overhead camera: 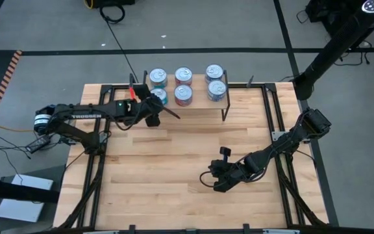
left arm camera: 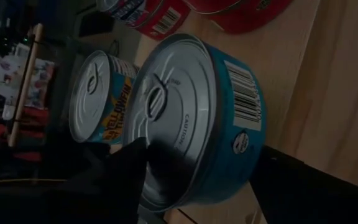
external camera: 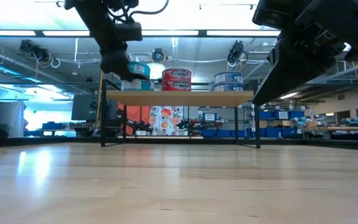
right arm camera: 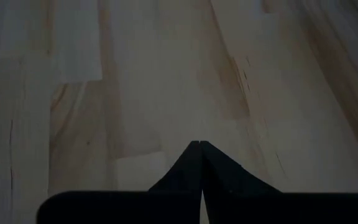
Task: Stack canned seafood by type on shelf
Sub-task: Stack the yellow blue tuna can on top of the other yellow blue tuna can on the shelf
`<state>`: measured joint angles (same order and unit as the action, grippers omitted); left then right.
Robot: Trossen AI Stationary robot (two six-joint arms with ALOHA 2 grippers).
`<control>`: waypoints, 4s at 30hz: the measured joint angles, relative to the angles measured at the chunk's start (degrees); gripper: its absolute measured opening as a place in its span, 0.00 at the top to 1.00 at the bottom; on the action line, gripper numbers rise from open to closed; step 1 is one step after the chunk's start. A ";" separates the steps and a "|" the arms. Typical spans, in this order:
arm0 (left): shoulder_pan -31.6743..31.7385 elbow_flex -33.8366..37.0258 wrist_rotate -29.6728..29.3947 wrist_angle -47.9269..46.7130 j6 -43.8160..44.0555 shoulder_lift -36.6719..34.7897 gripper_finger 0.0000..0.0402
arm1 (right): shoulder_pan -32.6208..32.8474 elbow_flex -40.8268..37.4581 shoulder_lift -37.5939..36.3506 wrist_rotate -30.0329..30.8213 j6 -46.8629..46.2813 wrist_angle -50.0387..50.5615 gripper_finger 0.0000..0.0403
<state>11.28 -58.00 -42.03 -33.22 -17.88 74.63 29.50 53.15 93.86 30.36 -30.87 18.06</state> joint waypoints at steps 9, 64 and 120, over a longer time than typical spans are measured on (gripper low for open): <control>0.40 -2.79 1.40 -3.77 1.94 0.02 0.34 | 0.00 0.00 0.00 -0.22 -0.02 0.00 0.97; -6.83 4.07 17.29 19.02 11.84 1.09 0.57 | -2.62 0.00 0.00 -1.36 2.70 -3.98 0.96; -24.53 20.36 37.47 57.84 12.31 13.69 0.90 | -3.80 -14.63 -5.81 -8.82 -15.10 -4.90 0.98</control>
<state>-13.26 -37.64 -4.56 24.62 -5.58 88.32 25.69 38.51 88.05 21.54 -45.97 13.16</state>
